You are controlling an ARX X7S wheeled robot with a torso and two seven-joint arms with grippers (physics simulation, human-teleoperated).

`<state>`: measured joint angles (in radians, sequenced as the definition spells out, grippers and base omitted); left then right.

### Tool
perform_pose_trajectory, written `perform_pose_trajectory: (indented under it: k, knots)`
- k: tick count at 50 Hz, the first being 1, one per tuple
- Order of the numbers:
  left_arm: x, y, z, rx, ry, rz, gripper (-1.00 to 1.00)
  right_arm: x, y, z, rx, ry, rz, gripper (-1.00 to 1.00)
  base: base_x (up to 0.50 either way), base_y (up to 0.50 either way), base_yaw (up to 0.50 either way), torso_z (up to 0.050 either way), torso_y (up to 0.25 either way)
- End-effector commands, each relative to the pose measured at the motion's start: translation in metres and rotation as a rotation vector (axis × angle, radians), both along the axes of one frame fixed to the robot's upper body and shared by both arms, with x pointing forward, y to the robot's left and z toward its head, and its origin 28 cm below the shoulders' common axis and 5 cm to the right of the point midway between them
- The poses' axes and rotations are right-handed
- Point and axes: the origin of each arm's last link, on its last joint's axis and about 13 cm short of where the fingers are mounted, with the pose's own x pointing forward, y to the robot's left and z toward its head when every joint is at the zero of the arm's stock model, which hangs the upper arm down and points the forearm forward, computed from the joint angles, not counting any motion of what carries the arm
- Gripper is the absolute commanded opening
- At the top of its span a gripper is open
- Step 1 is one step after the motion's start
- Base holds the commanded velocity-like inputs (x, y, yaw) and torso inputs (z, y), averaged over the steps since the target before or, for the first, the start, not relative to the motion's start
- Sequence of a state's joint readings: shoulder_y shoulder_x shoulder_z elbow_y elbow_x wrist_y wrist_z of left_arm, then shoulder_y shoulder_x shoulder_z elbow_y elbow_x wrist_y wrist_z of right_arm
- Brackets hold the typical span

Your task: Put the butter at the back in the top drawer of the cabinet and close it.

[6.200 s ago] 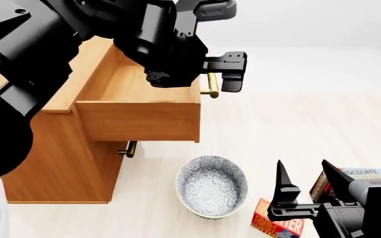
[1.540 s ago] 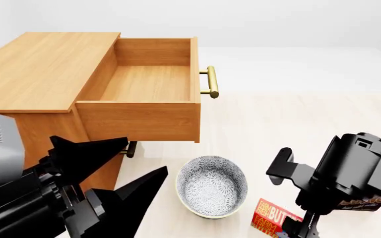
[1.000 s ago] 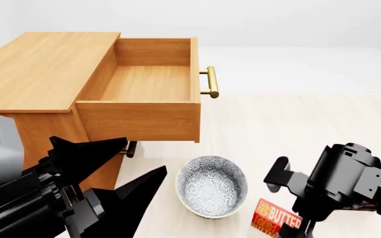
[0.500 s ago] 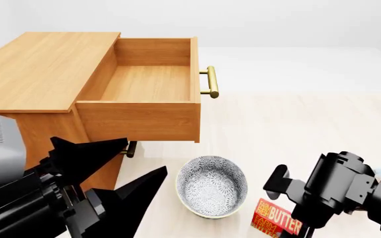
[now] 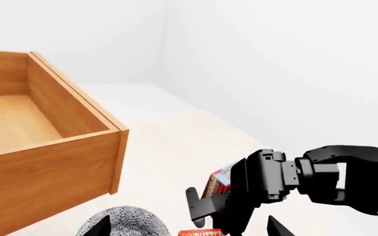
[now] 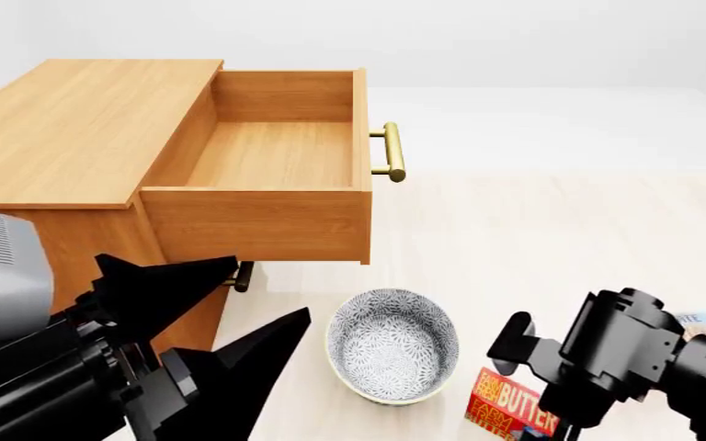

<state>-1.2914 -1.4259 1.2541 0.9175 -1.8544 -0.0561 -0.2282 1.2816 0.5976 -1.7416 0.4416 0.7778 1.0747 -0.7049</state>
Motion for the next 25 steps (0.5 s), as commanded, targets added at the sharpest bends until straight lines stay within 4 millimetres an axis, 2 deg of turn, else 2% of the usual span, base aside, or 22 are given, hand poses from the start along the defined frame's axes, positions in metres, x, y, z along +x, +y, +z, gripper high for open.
perform_pose_trajectory:
  k: [1,19,25]
  knots:
    - [0.0009,0.0002,-0.0011,-0.001,0.004,0.001,1.0,0.003,0.0002,-0.004,0.003,-0.008,0.007,-1.0,0.0,0.0,0.0,0.0,0.0]
    - [0.0021,0.0005,-0.0024,0.001,0.009,0.006,1.0,0.0023,-0.0007,-0.0035,-0.011,-0.052,0.022,-1.0,0.0,0.0,0.0,0.0,0.0]
    - [0.0017,0.0007,-0.002,0.004,0.008,0.015,1.0,-0.0021,-0.0019,0.0041,-0.028,-0.062,0.029,-1.0,0.0,0.0,0.0,0.0,0.0]
